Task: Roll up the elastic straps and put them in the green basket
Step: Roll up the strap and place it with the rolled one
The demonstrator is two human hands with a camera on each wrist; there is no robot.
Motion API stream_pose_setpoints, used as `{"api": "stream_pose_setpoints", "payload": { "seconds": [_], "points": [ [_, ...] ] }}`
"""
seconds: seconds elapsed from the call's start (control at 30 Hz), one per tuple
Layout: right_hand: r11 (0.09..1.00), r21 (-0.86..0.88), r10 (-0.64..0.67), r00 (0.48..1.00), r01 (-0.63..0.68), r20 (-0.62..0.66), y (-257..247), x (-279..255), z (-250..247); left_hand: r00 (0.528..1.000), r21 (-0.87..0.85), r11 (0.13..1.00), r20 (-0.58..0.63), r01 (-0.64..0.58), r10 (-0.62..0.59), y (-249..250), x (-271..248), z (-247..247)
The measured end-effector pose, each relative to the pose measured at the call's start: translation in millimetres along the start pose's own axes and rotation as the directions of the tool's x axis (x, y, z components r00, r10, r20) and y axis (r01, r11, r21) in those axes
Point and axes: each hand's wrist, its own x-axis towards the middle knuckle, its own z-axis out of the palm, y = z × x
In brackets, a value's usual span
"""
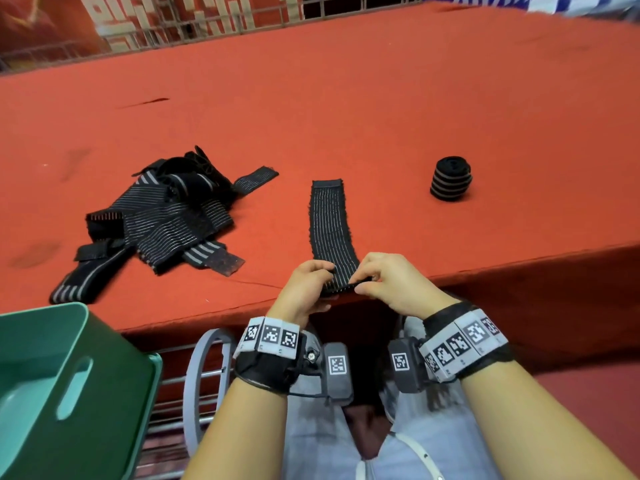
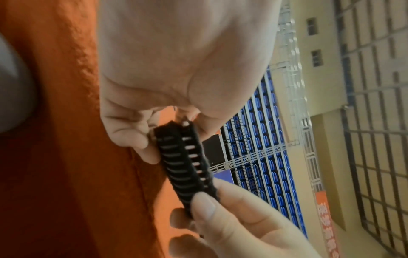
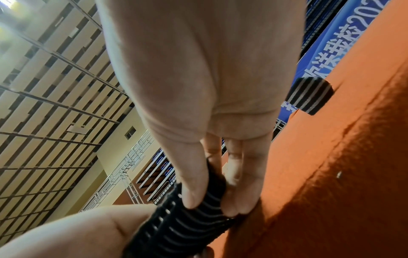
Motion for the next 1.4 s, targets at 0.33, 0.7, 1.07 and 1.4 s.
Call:
{"api": "stream_pose_setpoints", "payload": {
  "seconds": [0.33,0.7,1.07,1.4],
  "points": [
    [0.983,0.153,0.107,0.993,-0.1,-0.04,1,13,6,0.971,0.161,0.959,0.086,-0.234,0.222,1,-4,-25],
    [0.967,0.207,0.154,0.988,-0.148,-0.012,5,16,14,0.959,0.263,0.922,0.07,-0.283,0.274,-12,12,-32],
    [0.999,-0.053,0.002,1.0,-0.002,0.008,7,12,15,0.976,0.283,0.937,-0.004,-0.207,0.217,-19,23,-28],
    [0.996,-0.09,0.028,1.0,-0.029,-0.011,15,15,24,0.917,0.508,0.791,-0.006,-0.341,0.4,-16,23,-34]
  ]
}}
